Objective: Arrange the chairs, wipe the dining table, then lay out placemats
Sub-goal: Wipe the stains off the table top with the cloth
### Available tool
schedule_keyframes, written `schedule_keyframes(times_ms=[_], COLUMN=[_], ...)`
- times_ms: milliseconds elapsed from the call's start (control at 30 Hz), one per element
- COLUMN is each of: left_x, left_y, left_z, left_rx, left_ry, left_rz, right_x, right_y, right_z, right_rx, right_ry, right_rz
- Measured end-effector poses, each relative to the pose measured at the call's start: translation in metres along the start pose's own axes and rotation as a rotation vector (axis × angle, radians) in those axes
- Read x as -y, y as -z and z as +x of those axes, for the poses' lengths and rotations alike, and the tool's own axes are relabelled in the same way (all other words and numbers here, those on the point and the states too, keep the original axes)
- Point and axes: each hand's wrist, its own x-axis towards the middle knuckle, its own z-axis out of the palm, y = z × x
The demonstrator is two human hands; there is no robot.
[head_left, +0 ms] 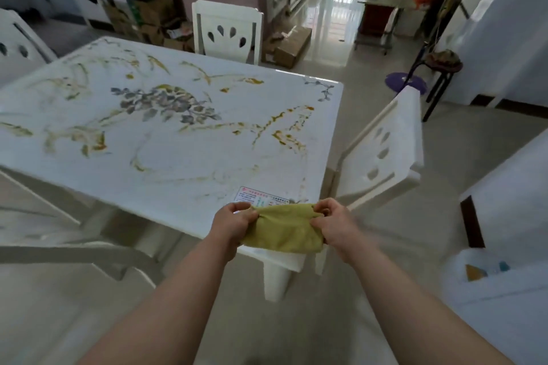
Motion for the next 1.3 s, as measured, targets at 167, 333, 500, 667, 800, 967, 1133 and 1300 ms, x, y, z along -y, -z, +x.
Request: schedule_keyframes(times_ms=[167,333,500,667,800,967,1133,1300], left_x=[0.001,0.005,0.023,0.044,0.062,0.073,0.082,0.083], left_y=[0.032,0.038,0.060,0.081,0.094,0.102,0.106,0.107], left_z=[0.040,0.070,0.097,0.115,0.128,0.132,0.129,0.127], left_rx=[0.001,0.097,-0.078,-0.183,-0.234,-0.249,-0.266,-0.270], left_ry=[0.020,-0.050,-0.286,-0.329,-0.245,-0.325,-0.360,-0.351], left_rz=[0.086,0.389,0.929,1.144,1.223,1.205,1.159,1.137], right_x=[-0.001,-0.015,-0.031,-0.048,-0.060,-0.053,-0.042,-0.032], right_y=[-0.045,-0.061,-0.085,-0.110,-0.108,-0.099,-0.098,-0.116], right_z=[0.027,0.049,0.054,0.065,0.084,0.116,0.149,0.164], right_rx=[-0.084,-0.130,0.039,0.304,0.346,0.275,0.195,0.115], right_ry=[-0.007,0.046,0.306,0.518,0.565,0.549,0.485,0.374], right_rz=[-0.160,-0.404,-0.690,-1.035,-1.090,-1.161,-1.160,-1.177])
